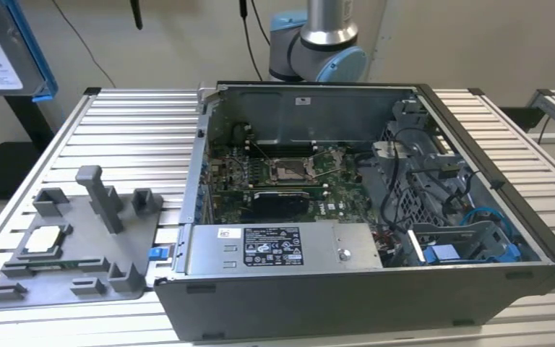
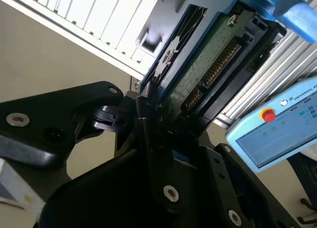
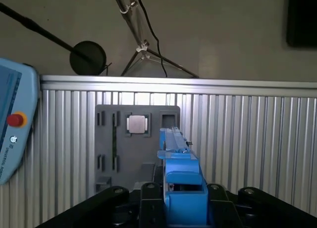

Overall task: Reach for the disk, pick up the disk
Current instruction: 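Pick up the disk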

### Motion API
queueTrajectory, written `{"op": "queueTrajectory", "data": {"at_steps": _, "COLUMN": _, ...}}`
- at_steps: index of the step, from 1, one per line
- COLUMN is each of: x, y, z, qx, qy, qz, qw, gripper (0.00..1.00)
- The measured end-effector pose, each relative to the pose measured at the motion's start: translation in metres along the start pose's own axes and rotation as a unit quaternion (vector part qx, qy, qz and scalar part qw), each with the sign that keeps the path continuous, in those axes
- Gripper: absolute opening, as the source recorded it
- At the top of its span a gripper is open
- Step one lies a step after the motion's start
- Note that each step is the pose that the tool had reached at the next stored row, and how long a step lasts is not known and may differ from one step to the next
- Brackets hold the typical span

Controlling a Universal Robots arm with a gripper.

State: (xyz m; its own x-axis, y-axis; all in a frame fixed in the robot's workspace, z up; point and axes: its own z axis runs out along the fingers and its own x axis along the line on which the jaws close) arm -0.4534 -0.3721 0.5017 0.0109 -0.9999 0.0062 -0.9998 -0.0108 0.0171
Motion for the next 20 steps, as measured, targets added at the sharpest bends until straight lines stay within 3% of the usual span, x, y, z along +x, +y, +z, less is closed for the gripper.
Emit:
{"op": "queueTrajectory", "data": {"at_steps": 4, "x": 0.0001, "y": 0.0003, "z": -0.0172, "qx": 0.0000, "qy": 0.0000, "qz": 0.000, "qw": 1.0000, "gripper": 0.00}}
{"op": "queueTrajectory", "data": {"at_steps": 6, "x": 0.0001, "y": 0.0004, "z": -0.0218, "qx": -0.0001, "qy": 0.0000, "qz": 0.000, "qw": 1.0000, "gripper": 0.00}}
{"op": "queueTrajectory", "data": {"at_steps": 15, "x": 0.0002, "y": -0.0001, "z": -0.0226, "qx": 0.0001, "qy": -0.0001, "qz": 0.000, "qw": 1.0000, "gripper": 0.00}}
{"op": "queueTrajectory", "data": {"at_steps": 20, "x": 0.0002, "y": -0.0068, "z": -0.0229, "qx": 0.0000, "qy": 0.0000, "qz": 0.000, "qw": 1.0000, "gripper": 0.00}}
